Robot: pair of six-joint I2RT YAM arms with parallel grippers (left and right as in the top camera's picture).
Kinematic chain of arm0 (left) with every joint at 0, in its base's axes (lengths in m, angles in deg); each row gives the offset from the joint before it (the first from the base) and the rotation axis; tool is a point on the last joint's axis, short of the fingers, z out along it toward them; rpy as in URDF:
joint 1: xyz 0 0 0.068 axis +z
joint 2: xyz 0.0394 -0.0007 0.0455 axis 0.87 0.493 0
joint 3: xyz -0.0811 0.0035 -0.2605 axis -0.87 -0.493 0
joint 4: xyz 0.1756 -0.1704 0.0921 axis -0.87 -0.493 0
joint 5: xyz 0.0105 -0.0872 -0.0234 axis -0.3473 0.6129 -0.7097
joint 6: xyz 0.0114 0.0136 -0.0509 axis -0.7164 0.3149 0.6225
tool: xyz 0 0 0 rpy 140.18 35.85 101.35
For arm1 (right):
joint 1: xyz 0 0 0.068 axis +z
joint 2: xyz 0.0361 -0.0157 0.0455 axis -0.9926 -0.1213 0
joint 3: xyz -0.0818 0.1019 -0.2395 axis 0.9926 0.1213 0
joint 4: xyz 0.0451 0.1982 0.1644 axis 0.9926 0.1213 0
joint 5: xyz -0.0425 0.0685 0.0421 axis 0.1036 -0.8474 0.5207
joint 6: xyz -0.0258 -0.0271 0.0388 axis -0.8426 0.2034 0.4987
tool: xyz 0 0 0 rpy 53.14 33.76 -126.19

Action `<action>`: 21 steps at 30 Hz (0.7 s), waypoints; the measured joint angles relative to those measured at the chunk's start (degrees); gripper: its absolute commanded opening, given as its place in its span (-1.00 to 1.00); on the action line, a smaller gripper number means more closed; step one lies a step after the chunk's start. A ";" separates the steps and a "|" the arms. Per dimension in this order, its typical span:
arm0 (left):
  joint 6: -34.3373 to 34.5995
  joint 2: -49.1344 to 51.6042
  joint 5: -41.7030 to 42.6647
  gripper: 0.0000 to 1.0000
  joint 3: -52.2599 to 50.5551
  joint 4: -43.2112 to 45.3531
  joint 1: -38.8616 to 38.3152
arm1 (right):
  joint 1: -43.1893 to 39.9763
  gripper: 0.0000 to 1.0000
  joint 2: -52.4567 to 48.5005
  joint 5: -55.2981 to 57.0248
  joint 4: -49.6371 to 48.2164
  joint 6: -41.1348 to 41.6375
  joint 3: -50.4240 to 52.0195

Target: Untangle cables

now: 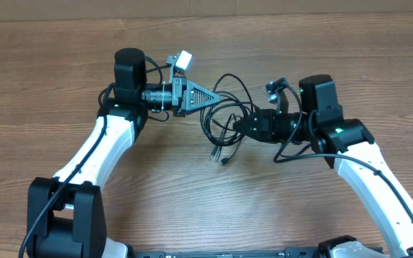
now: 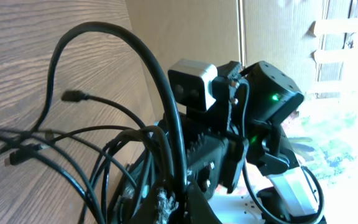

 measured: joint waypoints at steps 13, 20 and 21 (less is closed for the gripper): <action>-7.61 0.00 0.94 -0.91 0.00 -0.59 0.09 | -2.60 0.25 0.00 0.90 1.97 -0.48 0.00; -7.50 0.00 -0.39 -0.91 0.02 -5.55 0.09 | -1.53 0.68 0.00 -1.88 0.90 -0.87 0.00; -6.45 0.00 -0.48 -0.92 0.02 -5.86 0.09 | -0.92 0.72 0.00 -2.21 0.07 -0.87 0.00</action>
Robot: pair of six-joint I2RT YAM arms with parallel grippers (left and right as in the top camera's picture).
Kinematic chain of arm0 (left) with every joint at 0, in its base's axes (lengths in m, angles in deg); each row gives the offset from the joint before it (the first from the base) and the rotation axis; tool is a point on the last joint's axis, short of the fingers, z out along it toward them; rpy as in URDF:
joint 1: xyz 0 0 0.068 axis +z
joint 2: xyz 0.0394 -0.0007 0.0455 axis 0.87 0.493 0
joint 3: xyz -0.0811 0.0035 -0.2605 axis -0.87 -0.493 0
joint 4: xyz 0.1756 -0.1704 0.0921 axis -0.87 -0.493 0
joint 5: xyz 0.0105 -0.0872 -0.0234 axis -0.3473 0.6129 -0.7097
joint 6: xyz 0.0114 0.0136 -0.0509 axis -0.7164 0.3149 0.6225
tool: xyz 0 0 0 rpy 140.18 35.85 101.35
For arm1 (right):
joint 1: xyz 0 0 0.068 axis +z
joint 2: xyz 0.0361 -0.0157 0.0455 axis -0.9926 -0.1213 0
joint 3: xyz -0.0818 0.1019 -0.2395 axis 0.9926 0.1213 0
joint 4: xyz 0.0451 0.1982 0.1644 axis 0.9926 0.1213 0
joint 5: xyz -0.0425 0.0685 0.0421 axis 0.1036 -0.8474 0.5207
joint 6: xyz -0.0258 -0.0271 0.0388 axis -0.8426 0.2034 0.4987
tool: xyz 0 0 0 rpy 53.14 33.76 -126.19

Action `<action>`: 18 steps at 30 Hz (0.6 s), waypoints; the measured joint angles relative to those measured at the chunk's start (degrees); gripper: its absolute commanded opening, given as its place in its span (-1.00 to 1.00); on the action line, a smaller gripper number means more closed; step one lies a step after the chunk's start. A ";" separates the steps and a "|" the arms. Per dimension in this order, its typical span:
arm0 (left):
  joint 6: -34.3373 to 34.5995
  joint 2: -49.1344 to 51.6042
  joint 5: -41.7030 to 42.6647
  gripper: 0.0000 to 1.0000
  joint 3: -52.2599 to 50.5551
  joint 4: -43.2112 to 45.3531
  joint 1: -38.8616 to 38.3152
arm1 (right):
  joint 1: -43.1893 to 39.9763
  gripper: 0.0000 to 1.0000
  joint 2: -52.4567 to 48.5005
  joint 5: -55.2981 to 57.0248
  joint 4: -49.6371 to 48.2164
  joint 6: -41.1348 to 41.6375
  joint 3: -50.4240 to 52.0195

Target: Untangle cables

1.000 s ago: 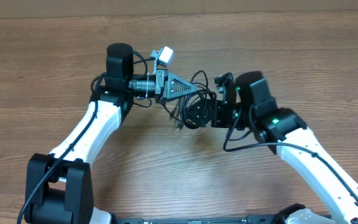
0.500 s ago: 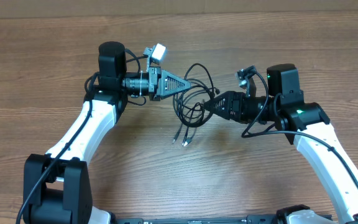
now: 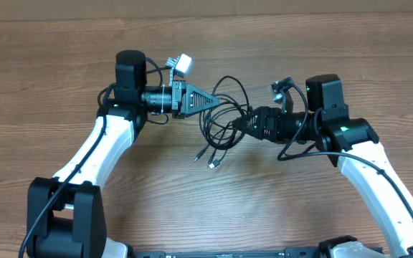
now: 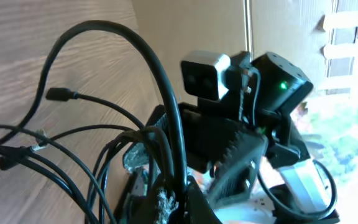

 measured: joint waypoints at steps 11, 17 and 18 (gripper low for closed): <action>9.35 0.00 -2.43 -0.92 0.00 0.13 -3.69 | 8.24 0.72 -0.90 -0.90 -5.75 0.07 -0.04; 12.52 0.00 -3.28 -0.92 0.00 0.26 -4.39 | 8.41 0.43 -4.44 -0.94 -7.54 1.01 -0.04; 12.52 0.00 -3.87 -0.92 0.00 0.26 -5.07 | 8.39 0.29 -4.92 -1.03 -8.20 1.68 -0.04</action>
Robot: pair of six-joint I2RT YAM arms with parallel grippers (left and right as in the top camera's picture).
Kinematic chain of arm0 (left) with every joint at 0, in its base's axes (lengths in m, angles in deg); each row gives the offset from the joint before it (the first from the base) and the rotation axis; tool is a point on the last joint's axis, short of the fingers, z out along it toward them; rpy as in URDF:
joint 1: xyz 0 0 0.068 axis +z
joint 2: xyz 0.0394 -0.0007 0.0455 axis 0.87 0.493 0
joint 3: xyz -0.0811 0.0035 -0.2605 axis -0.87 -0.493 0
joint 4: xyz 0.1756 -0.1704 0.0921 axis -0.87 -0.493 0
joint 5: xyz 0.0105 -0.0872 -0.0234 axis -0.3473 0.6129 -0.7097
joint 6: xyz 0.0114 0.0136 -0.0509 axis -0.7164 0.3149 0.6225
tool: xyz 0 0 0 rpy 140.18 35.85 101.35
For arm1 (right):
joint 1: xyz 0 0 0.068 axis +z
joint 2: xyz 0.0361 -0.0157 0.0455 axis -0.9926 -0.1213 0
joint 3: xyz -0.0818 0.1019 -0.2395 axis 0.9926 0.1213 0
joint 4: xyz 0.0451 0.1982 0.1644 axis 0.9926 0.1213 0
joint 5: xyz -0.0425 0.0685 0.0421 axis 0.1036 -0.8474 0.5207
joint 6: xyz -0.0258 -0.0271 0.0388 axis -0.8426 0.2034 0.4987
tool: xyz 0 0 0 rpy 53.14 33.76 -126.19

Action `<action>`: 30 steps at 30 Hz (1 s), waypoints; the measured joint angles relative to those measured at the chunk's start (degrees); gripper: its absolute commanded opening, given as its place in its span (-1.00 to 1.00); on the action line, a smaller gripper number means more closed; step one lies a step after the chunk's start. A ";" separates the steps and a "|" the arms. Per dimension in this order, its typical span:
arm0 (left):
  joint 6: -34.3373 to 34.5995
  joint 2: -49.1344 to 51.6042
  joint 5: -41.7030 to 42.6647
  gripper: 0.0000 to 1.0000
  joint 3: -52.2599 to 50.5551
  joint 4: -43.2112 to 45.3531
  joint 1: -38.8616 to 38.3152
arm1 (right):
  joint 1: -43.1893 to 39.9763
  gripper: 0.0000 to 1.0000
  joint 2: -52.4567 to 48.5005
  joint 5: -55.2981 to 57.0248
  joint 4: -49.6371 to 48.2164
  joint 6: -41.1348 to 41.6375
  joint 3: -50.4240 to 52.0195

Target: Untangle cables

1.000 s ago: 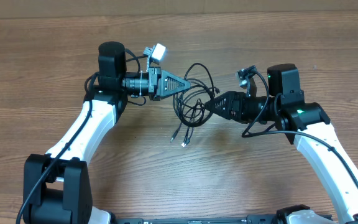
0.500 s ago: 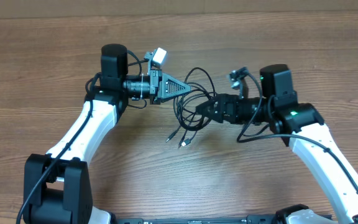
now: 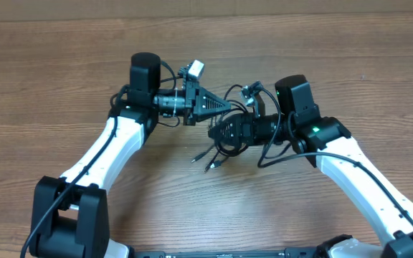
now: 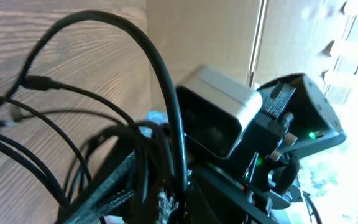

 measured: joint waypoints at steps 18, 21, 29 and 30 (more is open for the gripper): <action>-12.02 0.00 2.36 0.65 0.15 2.58 8.41 | -5.99 -0.93 -0.42 -5.73 -9.09 8.39 -0.17; -17.88 0.00 7.76 0.57 0.15 2.51 11.32 | -7.19 -0.93 -0.42 -4.44 -9.46 12.09 -0.17; -32.92 -0.09 6.47 0.56 0.02 -10.10 6.27 | -7.56 -0.93 -0.48 0.44 -19.37 31.67 -0.17; -34.25 -0.09 5.53 0.57 0.00 -10.62 5.16 | -7.56 -0.93 -0.48 0.59 -19.63 32.52 -0.17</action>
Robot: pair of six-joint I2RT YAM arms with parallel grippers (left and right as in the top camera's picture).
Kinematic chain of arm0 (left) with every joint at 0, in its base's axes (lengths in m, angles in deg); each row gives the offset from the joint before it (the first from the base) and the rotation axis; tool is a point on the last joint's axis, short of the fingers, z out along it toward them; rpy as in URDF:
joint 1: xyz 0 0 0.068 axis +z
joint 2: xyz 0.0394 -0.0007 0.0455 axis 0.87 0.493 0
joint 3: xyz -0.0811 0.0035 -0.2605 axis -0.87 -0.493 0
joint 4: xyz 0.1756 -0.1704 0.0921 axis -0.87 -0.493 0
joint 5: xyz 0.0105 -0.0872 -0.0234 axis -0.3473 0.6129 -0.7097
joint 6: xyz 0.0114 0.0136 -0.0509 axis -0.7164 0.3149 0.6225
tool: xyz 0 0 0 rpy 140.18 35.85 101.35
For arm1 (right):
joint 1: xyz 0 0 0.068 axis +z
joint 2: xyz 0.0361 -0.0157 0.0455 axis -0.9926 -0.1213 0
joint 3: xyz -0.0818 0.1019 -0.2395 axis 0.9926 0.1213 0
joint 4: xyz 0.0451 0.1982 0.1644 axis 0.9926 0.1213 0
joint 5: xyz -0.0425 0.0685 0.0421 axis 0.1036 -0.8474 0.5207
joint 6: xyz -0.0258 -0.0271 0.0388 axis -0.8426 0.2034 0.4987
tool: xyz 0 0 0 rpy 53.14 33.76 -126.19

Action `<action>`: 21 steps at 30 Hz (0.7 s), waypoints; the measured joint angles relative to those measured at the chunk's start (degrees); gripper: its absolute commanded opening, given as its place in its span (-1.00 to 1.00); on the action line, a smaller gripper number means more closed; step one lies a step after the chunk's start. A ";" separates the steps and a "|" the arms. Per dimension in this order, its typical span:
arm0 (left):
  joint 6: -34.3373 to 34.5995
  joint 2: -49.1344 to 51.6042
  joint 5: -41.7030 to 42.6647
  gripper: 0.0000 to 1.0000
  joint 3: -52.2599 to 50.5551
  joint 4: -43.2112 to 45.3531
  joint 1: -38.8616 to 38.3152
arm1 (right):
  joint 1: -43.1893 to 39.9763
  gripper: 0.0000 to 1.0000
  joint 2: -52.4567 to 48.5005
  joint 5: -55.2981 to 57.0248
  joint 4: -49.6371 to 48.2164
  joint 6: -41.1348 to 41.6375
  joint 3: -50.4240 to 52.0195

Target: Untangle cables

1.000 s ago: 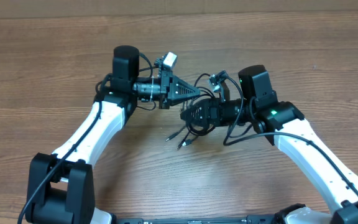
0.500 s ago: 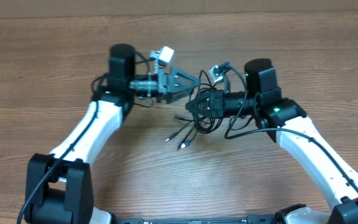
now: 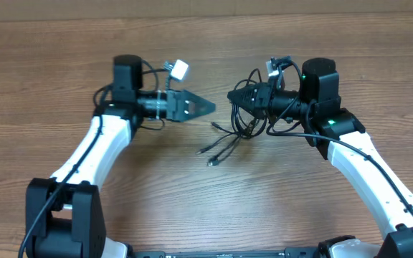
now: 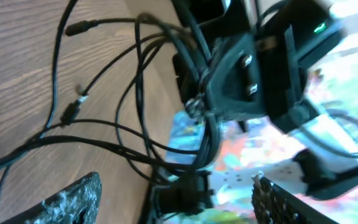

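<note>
A tangle of thin black cables [image 3: 244, 113] hangs from my right gripper [image 3: 236, 97], which is shut on the bundle, right of the table's middle. Loose ends with small plugs [image 3: 211, 155] trail down-left onto the wood. My left gripper [image 3: 208, 107] stands open to the left of the bundle, apart from it, with nothing between its fingers. In the left wrist view its two fingers [image 4: 64, 200] sit wide apart at the bottom. Ahead of them the cables [image 4: 138, 93] loop down from the right gripper [image 4: 197, 107].
The wooden table [image 3: 49, 72] stretches wide around both arms. A brown cardboard wall [image 3: 206, 8] runs along the far edge. The cable ends lie on the wood between the two arms.
My left gripper was shut on a cable close against the right gripper. It is now open, drawn back to the left, holding nothing. The right gripper has moved up and right with the bundle.
At first both grippers held the tangle at the middle, left one above, right one lower right. The loose ends then spread out lower on the table. Both arms later stood pressed close together. Now the left has let go and only the right holds the cables.
</note>
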 measured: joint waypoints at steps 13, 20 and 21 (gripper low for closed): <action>-5.16 -0.02 -8.24 0.60 -0.02 5.90 -10.91 | 0.24 -0.92 0.00 1.20 0.24 6.62 0.00; -5.57 -0.55 -11.76 -0.92 0.00 6.38 -11.17 | 1.79 -0.87 -0.35 4.33 0.37 6.56 0.00; -5.64 -0.66 -12.17 -0.92 -0.02 5.81 -11.15 | 1.79 -0.75 -0.37 4.59 0.35 6.19 0.00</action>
